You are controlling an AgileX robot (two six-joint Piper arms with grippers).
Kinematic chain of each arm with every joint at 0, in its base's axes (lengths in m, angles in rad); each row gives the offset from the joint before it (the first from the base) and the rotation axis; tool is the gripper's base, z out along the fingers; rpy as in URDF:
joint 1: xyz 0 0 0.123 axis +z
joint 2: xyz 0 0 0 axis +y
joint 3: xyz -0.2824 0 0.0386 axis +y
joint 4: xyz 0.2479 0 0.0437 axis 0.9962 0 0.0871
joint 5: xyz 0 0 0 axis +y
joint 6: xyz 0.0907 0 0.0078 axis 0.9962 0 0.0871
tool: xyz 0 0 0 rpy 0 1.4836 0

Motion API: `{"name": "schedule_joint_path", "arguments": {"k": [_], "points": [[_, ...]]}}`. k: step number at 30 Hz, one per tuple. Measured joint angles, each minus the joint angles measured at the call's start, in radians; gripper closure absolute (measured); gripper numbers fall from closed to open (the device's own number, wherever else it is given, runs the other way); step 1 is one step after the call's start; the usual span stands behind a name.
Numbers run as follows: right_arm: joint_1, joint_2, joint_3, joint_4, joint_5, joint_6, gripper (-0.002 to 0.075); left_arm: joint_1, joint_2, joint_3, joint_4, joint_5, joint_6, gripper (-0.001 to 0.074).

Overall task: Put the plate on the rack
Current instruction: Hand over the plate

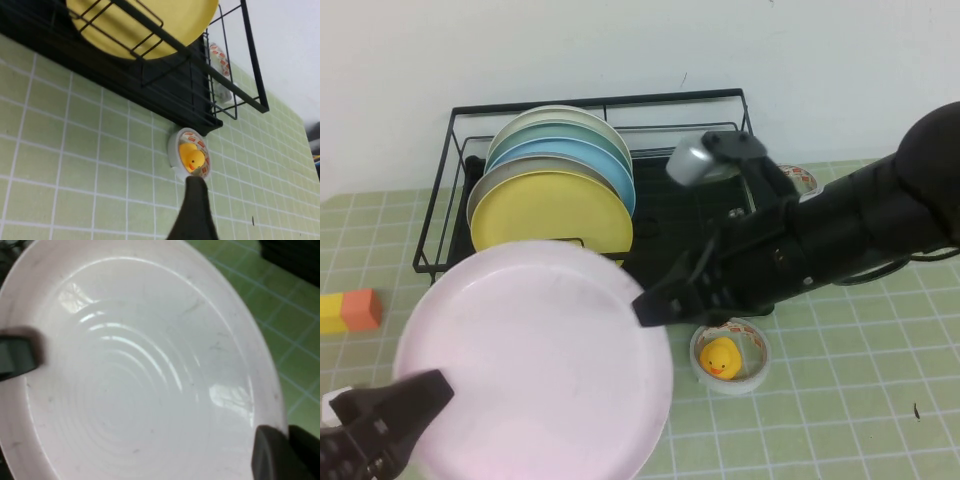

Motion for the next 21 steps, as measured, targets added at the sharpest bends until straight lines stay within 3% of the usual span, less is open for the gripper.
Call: {"name": "schedule_joint_path", "arguments": {"k": [3, 6, 11, 16, 18, 21], "points": [[0.026, 0.000, 0.000, 0.047, 0.013, -0.070, 0.0715, 0.000, 0.000, 0.000, -0.033, -0.001, 0.054, 0.0258], [0.044, 0.000, 0.000, 0.101, 0.013, -0.155, 0.0713, 0.000, 0.000, 0.000, -0.075, 0.012, 0.117, 0.0337], [0.042, 0.002, 0.004, 0.173, 0.003, -0.376, 0.0709, 0.000, 0.000, -0.009, -0.138, 0.059, 0.210, 0.0619], [0.037, 0.003, 0.008, 0.247, 0.007, -0.530, 0.0680, 0.002, -0.004, -0.012, -0.172, 0.054, 0.377, 0.0615], [0.035, 0.003, 0.009, 0.259, 0.016, -0.552, 0.0618, 0.002, -0.004, -0.012, -0.198, 0.044, 0.498, 0.0615], [0.035, 0.003, 0.009, 0.279, 0.026, -0.559, 0.0465, 0.002, -0.004, -0.012, -0.255, 0.024, 0.706, 0.0615]]}}
